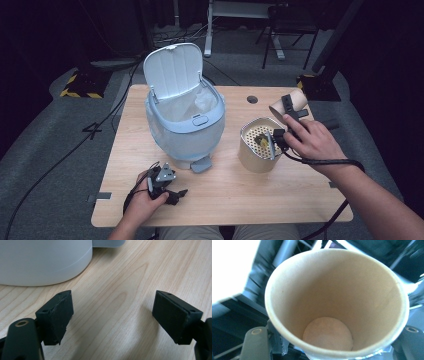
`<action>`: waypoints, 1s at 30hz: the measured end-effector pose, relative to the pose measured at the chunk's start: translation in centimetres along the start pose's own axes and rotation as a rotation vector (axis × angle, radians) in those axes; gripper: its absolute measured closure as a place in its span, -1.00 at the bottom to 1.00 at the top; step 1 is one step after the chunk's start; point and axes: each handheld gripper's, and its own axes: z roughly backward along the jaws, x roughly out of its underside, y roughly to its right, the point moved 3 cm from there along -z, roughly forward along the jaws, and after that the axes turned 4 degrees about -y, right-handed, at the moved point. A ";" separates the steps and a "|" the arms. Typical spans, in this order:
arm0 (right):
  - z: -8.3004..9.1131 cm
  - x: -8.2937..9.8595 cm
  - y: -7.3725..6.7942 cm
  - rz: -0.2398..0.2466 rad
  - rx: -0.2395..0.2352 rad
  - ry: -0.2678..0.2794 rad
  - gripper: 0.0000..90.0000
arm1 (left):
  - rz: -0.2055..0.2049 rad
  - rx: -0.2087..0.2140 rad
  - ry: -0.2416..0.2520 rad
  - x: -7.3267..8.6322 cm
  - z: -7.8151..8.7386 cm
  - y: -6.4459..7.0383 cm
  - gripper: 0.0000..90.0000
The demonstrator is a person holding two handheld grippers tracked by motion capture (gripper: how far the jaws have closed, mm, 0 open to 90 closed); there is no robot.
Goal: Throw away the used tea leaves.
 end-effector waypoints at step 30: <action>-0.8 4.7 -1.6 -1.586 -0.962 0.239 -0.33 | -0.005 0.003 0.000 -0.1 -0.1 -0.3 -0.63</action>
